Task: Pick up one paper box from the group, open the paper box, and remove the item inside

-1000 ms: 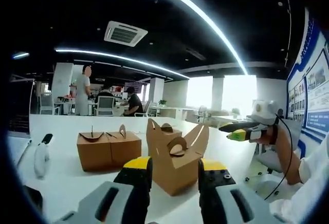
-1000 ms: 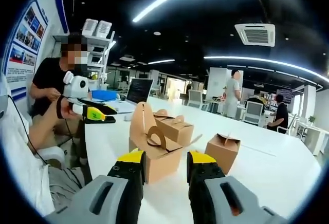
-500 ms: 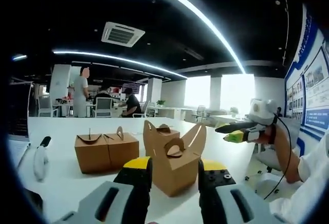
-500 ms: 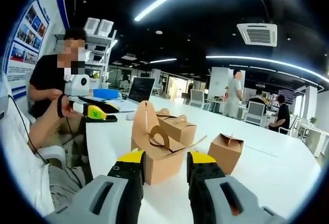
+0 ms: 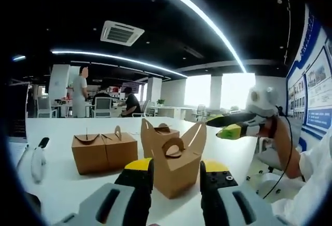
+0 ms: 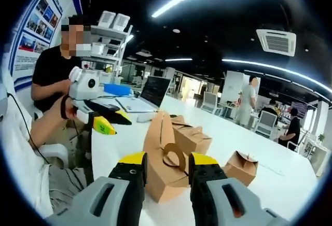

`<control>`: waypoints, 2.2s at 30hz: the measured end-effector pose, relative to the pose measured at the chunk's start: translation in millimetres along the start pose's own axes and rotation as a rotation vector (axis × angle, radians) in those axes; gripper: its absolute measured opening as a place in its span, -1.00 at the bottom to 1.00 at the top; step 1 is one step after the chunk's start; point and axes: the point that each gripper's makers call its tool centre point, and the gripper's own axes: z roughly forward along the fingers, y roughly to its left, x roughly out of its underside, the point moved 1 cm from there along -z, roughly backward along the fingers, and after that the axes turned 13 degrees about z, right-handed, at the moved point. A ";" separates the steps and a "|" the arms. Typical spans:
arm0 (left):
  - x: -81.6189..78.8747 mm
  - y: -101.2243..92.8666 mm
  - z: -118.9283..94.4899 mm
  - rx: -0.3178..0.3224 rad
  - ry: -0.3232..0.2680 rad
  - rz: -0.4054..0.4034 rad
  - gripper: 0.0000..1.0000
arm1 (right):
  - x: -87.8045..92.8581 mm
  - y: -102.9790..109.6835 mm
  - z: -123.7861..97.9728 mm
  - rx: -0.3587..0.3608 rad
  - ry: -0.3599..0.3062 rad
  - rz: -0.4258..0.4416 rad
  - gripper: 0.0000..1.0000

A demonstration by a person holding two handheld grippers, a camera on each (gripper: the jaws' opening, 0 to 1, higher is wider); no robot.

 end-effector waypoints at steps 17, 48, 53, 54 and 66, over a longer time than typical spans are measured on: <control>3.4 -1.2 5.0 0.007 0.017 0.012 -0.26 | 2.2 -7.4 28.6 -0.008 0.088 -0.043 -0.35; 3.2 -2.0 2.9 0.015 0.006 0.003 -0.26 | 38.3 -6.2 54.0 -0.048 0.226 -0.060 -0.35; 1.9 -2.1 2.0 0.015 0.002 0.005 -0.26 | 41.5 -9.0 56.9 -0.051 0.239 -0.062 -0.34; 1.9 -1.8 1.9 0.015 0.002 0.006 -0.26 | 41.6 -9.7 56.9 -0.050 0.241 -0.064 -0.34; 2.6 -0.4 0.8 0.012 0.003 0.006 -0.26 | 39.5 -11.4 58.4 -0.046 0.241 -0.067 -0.33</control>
